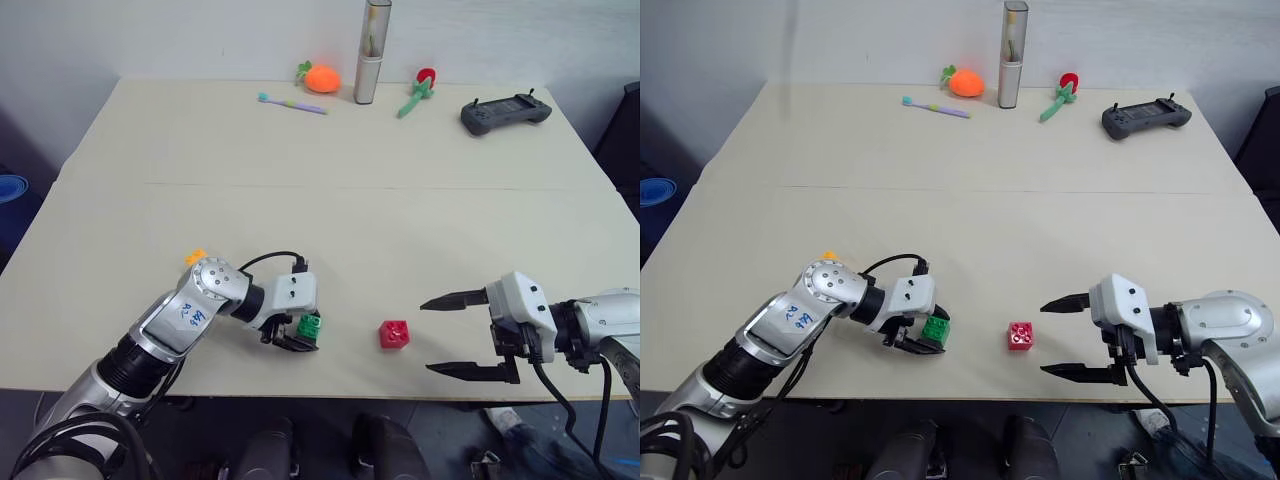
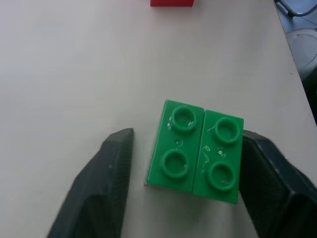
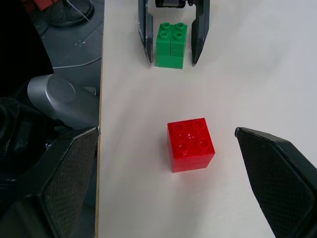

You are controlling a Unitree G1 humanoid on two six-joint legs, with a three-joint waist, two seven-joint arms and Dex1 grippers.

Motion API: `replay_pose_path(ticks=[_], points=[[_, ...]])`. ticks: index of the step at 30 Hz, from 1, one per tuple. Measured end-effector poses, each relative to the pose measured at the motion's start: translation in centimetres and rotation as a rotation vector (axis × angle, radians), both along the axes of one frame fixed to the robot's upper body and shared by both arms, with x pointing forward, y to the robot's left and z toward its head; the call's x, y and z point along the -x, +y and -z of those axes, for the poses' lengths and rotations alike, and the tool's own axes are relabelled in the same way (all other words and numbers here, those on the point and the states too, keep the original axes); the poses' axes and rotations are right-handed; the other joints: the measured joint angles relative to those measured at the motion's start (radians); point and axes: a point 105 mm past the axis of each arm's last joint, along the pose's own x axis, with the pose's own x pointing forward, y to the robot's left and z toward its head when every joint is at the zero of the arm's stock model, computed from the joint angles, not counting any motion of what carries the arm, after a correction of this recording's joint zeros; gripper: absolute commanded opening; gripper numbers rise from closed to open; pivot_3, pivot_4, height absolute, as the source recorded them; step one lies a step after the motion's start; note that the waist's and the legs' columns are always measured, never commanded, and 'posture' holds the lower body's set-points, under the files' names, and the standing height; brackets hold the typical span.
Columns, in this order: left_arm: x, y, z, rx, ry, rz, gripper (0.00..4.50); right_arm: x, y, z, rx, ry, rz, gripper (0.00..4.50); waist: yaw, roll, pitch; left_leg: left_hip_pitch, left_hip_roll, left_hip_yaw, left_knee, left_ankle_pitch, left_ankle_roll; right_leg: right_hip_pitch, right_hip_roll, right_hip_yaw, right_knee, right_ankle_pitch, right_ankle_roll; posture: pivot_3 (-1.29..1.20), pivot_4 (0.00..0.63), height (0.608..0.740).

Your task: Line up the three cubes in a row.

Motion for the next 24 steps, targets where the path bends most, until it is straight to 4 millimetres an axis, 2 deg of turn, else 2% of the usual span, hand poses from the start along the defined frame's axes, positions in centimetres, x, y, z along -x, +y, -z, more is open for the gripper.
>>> replay_pose_path(ticks=[2, 6, 9, 14, 18, 20, 22, 24], points=[[0.3, 0.2, -0.3, 0.004, 0.008, 0.0, 4.45, 0.0, 0.0, 0.0, 0.0, -0.001, 0.0, 4.5, 0.0, 0.0, 0.0, 0.0, 0.0, 0.0, 0.0, 0.0, 0.0, 0.0, 0.0, 0.0, 0.0, 0.0, 0.0, 0.0, 0.15, 0.74], [0.3, 1.5, -1.4, 0.054, 0.04, -0.069, 4.48, -0.2, 0.0, -0.1, -0.005, 0.001, -0.002, 4.5, -0.002, 0.0, 0.0, 0.0, 0.0, 0.0, 0.0, 0.0, 0.0, 0.0, 0.0, 0.0, 0.0, 0.0, 0.0, 0.0, 0.15, 0.74], [0.5, 4.0, -3.1, 0.094, 0.043, -0.151, 4.48, -0.6, 0.0, -0.5, -0.007, -0.012, -0.012, 4.5, -0.007, 0.0, 0.0, 0.0, 0.001, 0.0, 0.0, 0.0, 0.0, 0.0, 0.0, 0.0, 0.0, 0.0, 0.0, 0.0, 0.15, 0.74], [2.8, 8.8, -4.9, 0.139, 0.05, -0.27, 4.48, -1.5, 0.0, -1.5, -0.022, -0.033, -0.023, 4.5, -0.01, 0.0, 0.0, 0.001, 0.001, 0.0, 0.0, 0.0, -0.001, 0.0, 0.0, 0.0, 0.0, 0.0, 0.0, 0.0, 0.15, 0.74], [4.6, 14.2, -5.4, 0.211, 0.042, -0.538, 4.48, -2.1, 0.4, -3.3, -0.077, -0.059, -0.04, 4.5, -0.013, 0.001, 0.0, 0.001, 0.002, -0.001, -0.001, -0.001, -0.001, 0.0, 0.0, 0.0, -0.005, 0.0, -0.001, 0.0, 0.15, 0.74], [5.5, 17.2, -4.9, 0.263, -0.008, -0.744, 4.48, -2.6, 0.9, -4.4, -0.129, -0.069, -0.043, 4.5, -0.015, 0.001, 0.0, 0.001, 0.002, -0.001, -0.001, -0.002, -0.002, 0.0, 0.0, 0.001, -0.005, -0.001, -0.001, 0.0, 0.15, 0.74], [6.8, 19.8, -3.4, 0.289, -0.031, -0.934, 4.48, -3.0, 1.3, -5.2, -0.181, -0.059, -0.04, 4.5, -0.015, 0.001, 0.0, 0.001, 0.003, -0.001, -0.001, -0.003, -0.002, 0.0, 0.0, 0.001, -0.006, -0.001, -0.001, 0.0, 0.15, 0.74], [8.0, 21.4, -2.1, 0.281, -0.029, -1.051, 4.48, -3.1, 1.5, -5.4, -0.2, -0.042, -0.043, 4.5, -0.007, 0.001, 0.0, 0.001, 0.003, -0.001, -0.001, -0.005, -0.003, 0.0, 0.0, 0.001, -0.006, -0.001, -0.001, 0.0, 0.15, 0.74]])
